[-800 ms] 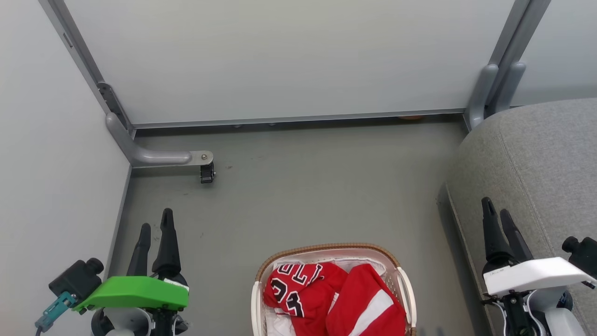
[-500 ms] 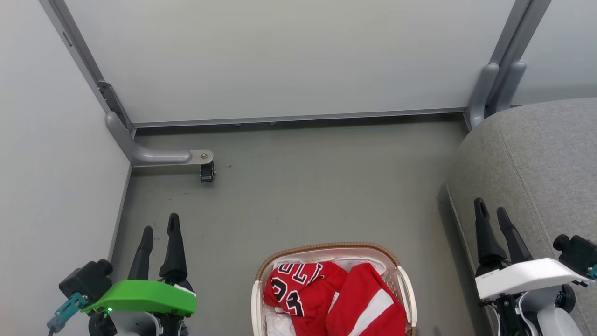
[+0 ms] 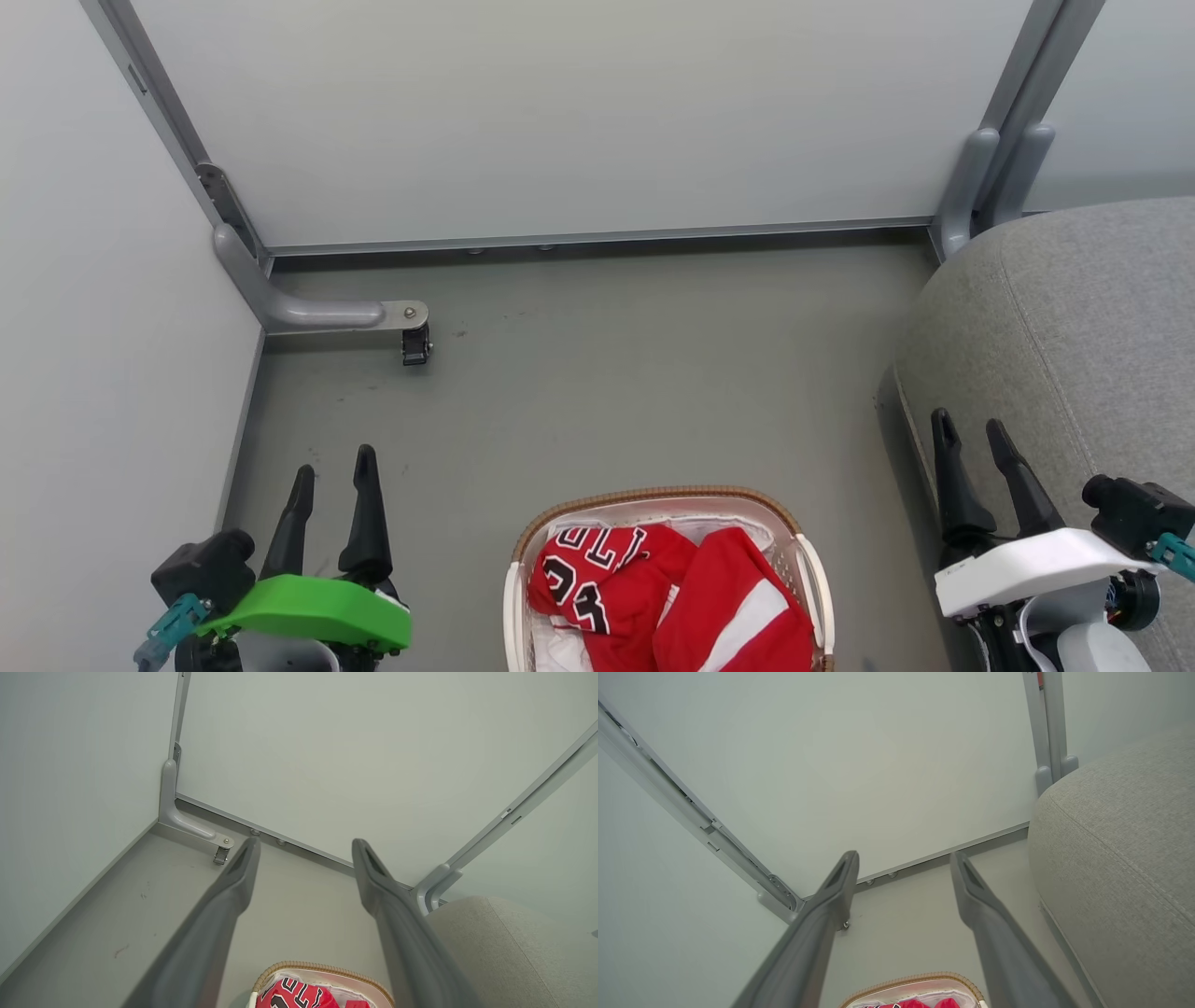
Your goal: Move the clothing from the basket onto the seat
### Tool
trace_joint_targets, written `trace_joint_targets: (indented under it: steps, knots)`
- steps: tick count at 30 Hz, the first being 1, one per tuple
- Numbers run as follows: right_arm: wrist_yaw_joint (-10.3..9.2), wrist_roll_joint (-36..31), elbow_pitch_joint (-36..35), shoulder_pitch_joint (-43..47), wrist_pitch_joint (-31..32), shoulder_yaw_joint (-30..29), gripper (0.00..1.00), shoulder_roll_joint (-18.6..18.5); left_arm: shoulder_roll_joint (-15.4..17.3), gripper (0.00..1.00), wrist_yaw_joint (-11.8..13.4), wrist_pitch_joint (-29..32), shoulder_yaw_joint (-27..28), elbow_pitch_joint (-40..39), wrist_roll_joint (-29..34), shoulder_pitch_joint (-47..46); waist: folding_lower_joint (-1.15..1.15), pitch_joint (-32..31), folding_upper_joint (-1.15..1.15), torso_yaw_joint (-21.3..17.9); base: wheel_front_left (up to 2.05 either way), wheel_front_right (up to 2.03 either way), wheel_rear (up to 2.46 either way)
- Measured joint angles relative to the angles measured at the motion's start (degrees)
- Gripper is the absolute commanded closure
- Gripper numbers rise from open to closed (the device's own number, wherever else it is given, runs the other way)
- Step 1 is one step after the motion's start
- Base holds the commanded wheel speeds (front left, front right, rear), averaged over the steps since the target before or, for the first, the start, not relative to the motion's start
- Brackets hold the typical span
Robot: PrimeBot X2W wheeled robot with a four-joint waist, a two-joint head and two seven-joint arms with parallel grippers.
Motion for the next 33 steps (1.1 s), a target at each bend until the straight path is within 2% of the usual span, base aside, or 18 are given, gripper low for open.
trace_joint_targets:
  steps: [33]
  knots:
    - [0.0, -15.8, -0.1, 0.8, -4.3, 1.4, 0.0, -0.2, 0.2, 0.0, 0.5, -4.2, -2.6, 3.2, 14.0, 0.6, 0.0, 0.1, 0.0, 0.3, 0.0, 0.0, 0.0]
